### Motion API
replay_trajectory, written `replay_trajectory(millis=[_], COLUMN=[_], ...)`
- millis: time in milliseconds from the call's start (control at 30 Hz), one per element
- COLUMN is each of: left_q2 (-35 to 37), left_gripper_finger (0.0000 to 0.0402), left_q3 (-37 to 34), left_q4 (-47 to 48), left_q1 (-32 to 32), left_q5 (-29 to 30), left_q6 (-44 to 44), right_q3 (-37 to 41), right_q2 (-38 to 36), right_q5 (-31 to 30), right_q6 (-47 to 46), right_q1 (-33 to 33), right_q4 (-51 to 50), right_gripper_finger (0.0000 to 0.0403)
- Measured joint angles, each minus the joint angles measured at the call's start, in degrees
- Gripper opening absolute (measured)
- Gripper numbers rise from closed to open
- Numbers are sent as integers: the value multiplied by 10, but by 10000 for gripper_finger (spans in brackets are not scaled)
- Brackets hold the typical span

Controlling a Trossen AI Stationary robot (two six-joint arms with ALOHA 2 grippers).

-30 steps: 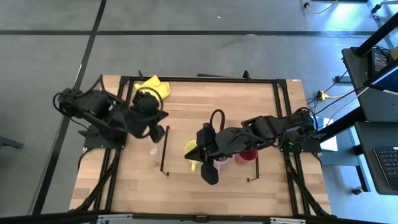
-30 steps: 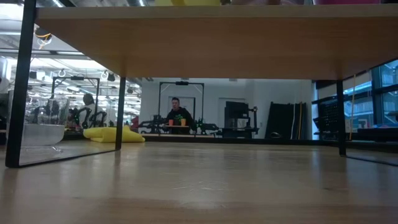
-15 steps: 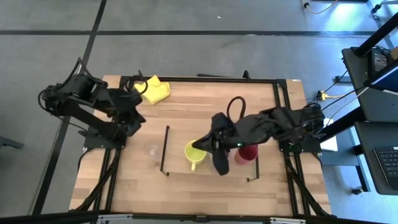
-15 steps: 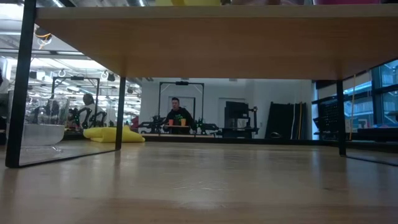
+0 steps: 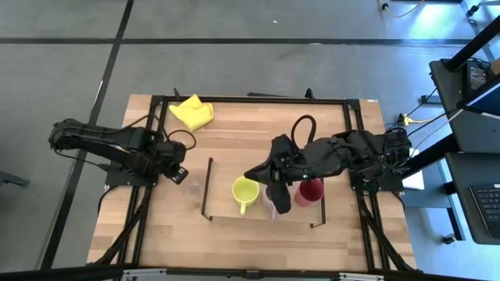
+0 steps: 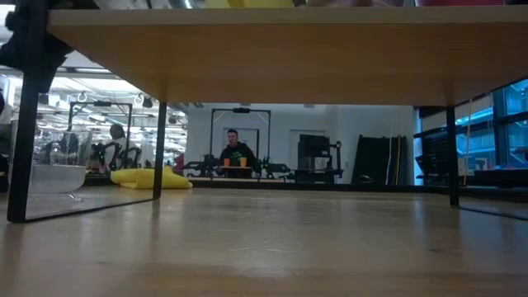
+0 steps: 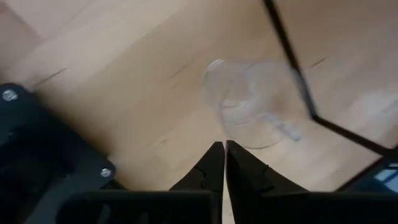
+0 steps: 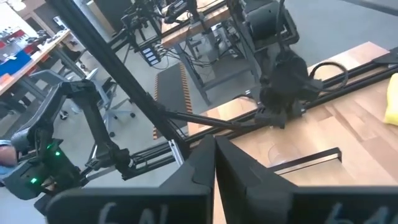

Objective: Stack small to large cups/mugs on shelf

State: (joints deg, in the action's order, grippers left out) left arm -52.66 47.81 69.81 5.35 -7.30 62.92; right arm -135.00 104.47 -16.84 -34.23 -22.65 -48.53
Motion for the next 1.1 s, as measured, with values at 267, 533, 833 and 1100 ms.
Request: replay_trajectory(millis=[267, 533, 833, 1100], left_q2=[2, 2, -5, -41], left_gripper_finger=[13, 15, 91, 132], left_q3=[-3, -3, -2, -25], left_q4=[34, 35, 8, -7], left_q1=[-1, 0, -1, 6], left_q5=[37, 72, 93, 53], left_q6=[-18, -35, -76, -14], right_q3=[0, 0, 0, 0], right_q2=[1, 1, 1, 1], right_q5=[-1, -2, 19, 34], right_q6=[5, -14, -30, -30], right_q1=[1, 20, 43, 70], right_q4=[-7, -7, -6, -14], right_gripper_finger=[14, 15, 53, 96])
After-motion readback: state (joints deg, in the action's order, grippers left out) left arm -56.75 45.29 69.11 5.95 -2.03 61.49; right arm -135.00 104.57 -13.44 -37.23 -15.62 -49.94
